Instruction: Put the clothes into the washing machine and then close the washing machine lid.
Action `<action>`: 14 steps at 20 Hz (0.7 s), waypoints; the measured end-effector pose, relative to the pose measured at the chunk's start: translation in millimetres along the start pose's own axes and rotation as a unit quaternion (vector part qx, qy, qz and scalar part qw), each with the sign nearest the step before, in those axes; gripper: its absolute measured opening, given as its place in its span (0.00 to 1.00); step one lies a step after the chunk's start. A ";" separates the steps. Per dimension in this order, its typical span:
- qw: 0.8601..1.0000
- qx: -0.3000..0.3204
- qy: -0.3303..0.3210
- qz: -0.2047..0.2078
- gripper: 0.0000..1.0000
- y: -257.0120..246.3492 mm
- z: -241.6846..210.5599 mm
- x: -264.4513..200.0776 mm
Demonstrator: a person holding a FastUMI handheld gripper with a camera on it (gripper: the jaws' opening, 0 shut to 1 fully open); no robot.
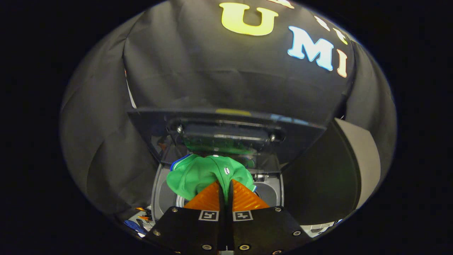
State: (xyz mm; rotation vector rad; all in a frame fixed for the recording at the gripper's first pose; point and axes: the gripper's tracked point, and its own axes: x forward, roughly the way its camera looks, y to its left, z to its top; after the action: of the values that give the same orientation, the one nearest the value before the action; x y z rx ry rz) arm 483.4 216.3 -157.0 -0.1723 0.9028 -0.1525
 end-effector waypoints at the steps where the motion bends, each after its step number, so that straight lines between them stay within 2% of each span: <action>1: 1.000 0.003 0.010 0.002 0.00 -0.7 -10.8 11.3; 7: 0.998 0.024 0.050 0.018 0.00 0.1 -52.6 62.4; 14: 0.994 0.000 0.101 0.027 0.00 4.9 -109.8 117.4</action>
State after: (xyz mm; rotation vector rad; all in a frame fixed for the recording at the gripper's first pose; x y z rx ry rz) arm 468.6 187.9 -314.6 -0.1336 1.1085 -0.1210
